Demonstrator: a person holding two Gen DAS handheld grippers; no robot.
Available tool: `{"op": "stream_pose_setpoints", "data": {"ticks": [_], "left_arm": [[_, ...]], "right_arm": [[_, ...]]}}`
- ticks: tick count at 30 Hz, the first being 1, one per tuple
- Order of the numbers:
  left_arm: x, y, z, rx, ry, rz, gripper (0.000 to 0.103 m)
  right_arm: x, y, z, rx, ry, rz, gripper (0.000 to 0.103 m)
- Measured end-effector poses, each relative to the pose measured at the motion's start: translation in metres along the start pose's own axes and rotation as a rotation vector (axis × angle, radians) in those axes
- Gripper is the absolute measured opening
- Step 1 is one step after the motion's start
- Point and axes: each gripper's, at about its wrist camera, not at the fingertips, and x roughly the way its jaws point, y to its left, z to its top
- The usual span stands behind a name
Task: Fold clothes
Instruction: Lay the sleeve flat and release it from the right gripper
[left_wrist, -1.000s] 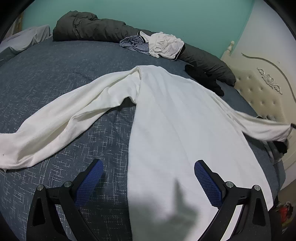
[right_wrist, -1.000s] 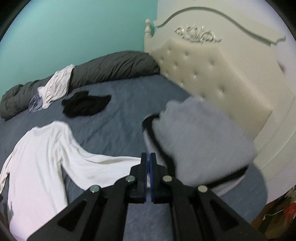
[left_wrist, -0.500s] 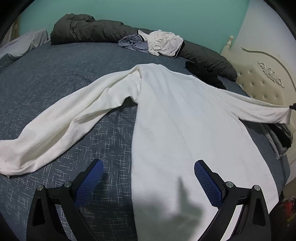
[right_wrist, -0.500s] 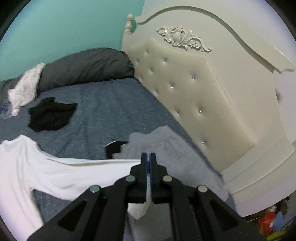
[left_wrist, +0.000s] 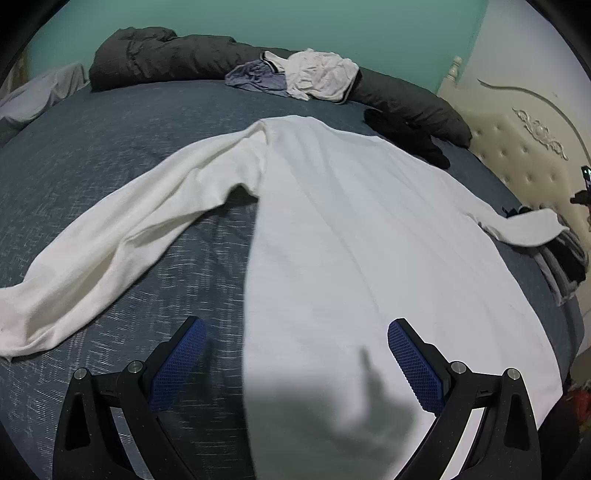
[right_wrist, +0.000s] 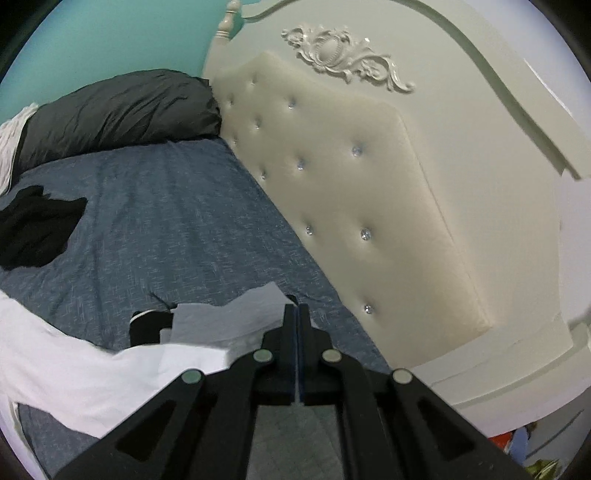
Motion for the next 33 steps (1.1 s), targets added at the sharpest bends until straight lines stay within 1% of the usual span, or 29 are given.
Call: {"op": "stream_pose_setpoints", "data": {"ticks": [3, 4, 6, 8, 10, 12, 13, 14, 16, 17, 18, 19, 20, 21, 24, 27, 29, 30, 31, 32, 33], "left_arm": [[0.001, -0.007, 0.001, 0.017, -0.001, -0.010, 0.101], [0.000, -0.008, 0.000, 0.022, -0.004, -0.013, 0.101], [-0.003, -0.010, 0.000, 0.027, -0.008, -0.016, 0.101], [-0.006, -0.010, -0.001, 0.027, -0.016, -0.018, 0.101], [-0.008, -0.009, -0.001, 0.021, -0.025, -0.019, 0.101], [-0.011, -0.007, 0.000, 0.017, -0.033, -0.022, 0.101], [-0.013, -0.006, 0.000, 0.016, -0.036, -0.023, 0.101], [-0.014, -0.005, 0.000, 0.015, -0.040, -0.024, 0.101], [-0.018, -0.003, 0.000, 0.013, -0.051, -0.025, 0.101], [-0.020, -0.002, 0.000, 0.012, -0.055, -0.027, 0.101], [-0.020, -0.002, 0.001, 0.009, -0.055, -0.028, 0.101], [-0.020, -0.001, 0.001, 0.007, -0.055, -0.029, 0.101], [-0.019, -0.001, 0.002, 0.003, -0.054, -0.031, 0.101], [-0.019, -0.001, 0.002, 0.000, -0.054, -0.033, 0.101], [-0.018, -0.002, 0.003, -0.001, -0.057, -0.034, 0.101], [-0.015, -0.004, 0.001, 0.006, -0.046, -0.030, 0.101], [-0.013, -0.004, 0.001, 0.007, -0.042, -0.028, 0.101], [-0.013, -0.005, 0.001, 0.007, -0.042, -0.027, 0.101], [-0.012, -0.006, 0.001, 0.009, -0.041, -0.026, 0.101], [-0.012, -0.006, 0.001, 0.011, -0.040, -0.025, 0.101], [-0.011, -0.006, 0.001, 0.014, -0.038, -0.024, 0.101]], "right_arm": [[0.001, 0.011, -0.010, -0.029, -0.027, 0.055, 0.000], [0.002, 0.014, -0.013, -0.017, -0.025, 0.070, 0.000], [0.000, 0.020, -0.020, 0.013, -0.024, 0.140, 0.002], [-0.004, 0.026, -0.027, 0.037, -0.019, 0.187, 0.014], [-0.010, 0.032, -0.035, 0.065, -0.017, 0.245, 0.038], [-0.016, 0.037, -0.044, 0.107, -0.008, 0.347, 0.049], [-0.018, 0.040, -0.048, 0.110, 0.001, 0.384, 0.049], [-0.021, 0.044, -0.053, 0.095, 0.010, 0.388, 0.049], [-0.024, 0.045, -0.060, 0.073, 0.014, 0.370, 0.050], [-0.021, 0.041, -0.062, 0.092, 0.025, 0.364, 0.051], [-0.017, 0.035, -0.063, 0.123, 0.041, 0.361, 0.055], [-0.012, 0.028, -0.066, 0.159, 0.070, 0.375, 0.061], [-0.006, 0.022, -0.069, 0.198, 0.105, 0.397, 0.061], [-0.003, 0.018, -0.070, 0.217, 0.120, 0.400, 0.061], [0.004, 0.017, -0.073, 0.215, 0.134, 0.398, 0.061], [0.014, 0.022, -0.074, 0.209, 0.169, 0.407, 0.061], [0.015, 0.025, -0.078, 0.202, 0.169, 0.407, 0.037], [0.014, 0.026, -0.079, 0.200, 0.165, 0.408, 0.018], [0.013, 0.027, -0.081, 0.198, 0.159, 0.410, 0.012], [0.012, 0.027, -0.080, 0.195, 0.147, 0.403, 0.008], [0.011, 0.027, -0.079, 0.191, 0.132, 0.392, 0.006]]}}
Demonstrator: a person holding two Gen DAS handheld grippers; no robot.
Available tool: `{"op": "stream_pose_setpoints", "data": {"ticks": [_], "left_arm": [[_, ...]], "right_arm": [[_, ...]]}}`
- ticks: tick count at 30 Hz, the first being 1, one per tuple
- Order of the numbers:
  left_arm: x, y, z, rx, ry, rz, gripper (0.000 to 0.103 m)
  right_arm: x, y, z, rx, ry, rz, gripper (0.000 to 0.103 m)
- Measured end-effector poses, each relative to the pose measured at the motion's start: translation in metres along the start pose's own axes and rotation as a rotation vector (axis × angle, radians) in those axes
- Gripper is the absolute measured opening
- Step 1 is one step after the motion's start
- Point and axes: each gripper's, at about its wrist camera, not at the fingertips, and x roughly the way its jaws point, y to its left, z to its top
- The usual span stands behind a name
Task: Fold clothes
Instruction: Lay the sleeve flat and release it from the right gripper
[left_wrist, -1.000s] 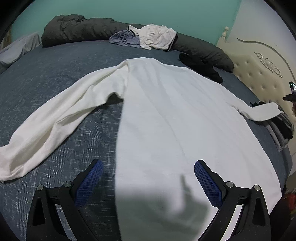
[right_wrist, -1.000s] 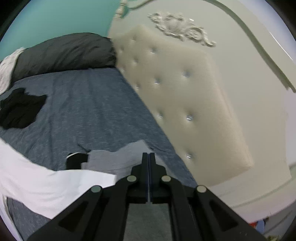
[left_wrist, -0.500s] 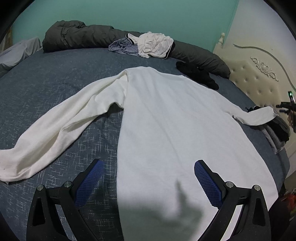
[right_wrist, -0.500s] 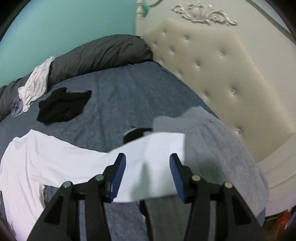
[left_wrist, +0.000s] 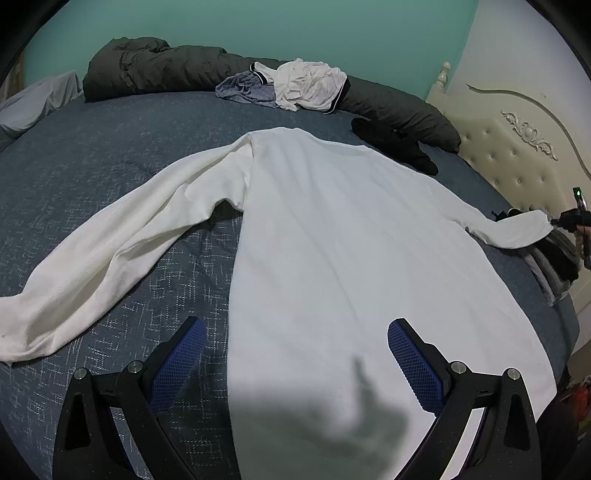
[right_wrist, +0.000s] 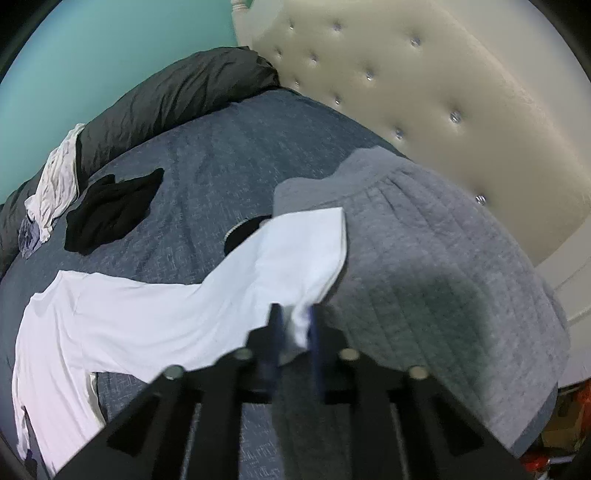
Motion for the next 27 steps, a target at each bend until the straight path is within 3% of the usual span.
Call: {"op": "stream_pose_setpoints", "data": {"ticks": [12, 25, 27], "left_arm": [[0.008, -0.008, -0.002, 0.024, 0.027, 0.003, 0.101], [0.004, -0.004, 0.000, 0.014, 0.015, -0.003, 0.101], [0.004, -0.005, 0.000, 0.018, 0.014, -0.003, 0.101]], "right_arm": [[-0.025, -0.026, 0.051, 0.002, -0.149, -0.137, 0.005], [0.005, -0.037, 0.028, 0.007, -0.031, -0.159, 0.006], [0.004, -0.036, 0.028, 0.001, -0.019, -0.156, 0.010]]}}
